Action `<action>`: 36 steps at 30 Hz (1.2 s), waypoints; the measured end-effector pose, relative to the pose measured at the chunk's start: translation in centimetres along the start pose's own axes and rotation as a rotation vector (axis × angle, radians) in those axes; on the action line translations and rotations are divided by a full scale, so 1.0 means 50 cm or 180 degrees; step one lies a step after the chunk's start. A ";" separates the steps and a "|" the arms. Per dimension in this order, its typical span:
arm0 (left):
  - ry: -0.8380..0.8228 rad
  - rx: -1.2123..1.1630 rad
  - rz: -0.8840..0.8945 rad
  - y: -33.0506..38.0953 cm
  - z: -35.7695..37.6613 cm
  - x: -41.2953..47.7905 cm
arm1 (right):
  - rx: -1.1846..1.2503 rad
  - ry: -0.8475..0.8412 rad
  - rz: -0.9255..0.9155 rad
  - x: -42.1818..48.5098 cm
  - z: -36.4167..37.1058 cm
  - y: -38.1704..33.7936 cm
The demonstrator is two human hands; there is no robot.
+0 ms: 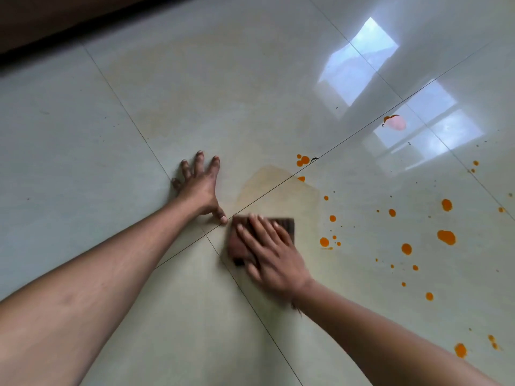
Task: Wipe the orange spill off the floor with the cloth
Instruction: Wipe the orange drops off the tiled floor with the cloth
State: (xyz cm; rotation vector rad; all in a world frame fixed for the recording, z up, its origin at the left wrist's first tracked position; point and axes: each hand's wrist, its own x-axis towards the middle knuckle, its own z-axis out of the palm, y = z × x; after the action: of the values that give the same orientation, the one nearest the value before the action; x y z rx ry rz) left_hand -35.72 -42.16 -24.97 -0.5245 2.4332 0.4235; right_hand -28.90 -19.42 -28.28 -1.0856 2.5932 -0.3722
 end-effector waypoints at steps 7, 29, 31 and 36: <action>0.0032 0.0024 -0.0029 0.001 0.003 0.003 | 0.0134 0.0470 0.1578 0.156 -0.073 0.101; 0.0038 0.0074 0.0021 0.001 0.002 0.003 | -0.0039 0.0470 0.0956 0.165 -0.067 0.123; 0.0043 0.0060 0.0031 -0.001 -0.001 0.001 | 0.0022 0.0385 0.0594 0.160 -0.047 0.076; 0.0025 0.0042 0.0031 0.001 -0.002 -0.002 | -0.0106 0.0241 0.0033 0.169 -0.066 0.136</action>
State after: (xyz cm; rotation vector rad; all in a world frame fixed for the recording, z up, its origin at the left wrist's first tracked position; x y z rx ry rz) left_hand -35.71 -42.14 -24.85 -0.5095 2.4455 0.4098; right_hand -40.13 -20.52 -29.14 -1.0885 2.6793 -0.3761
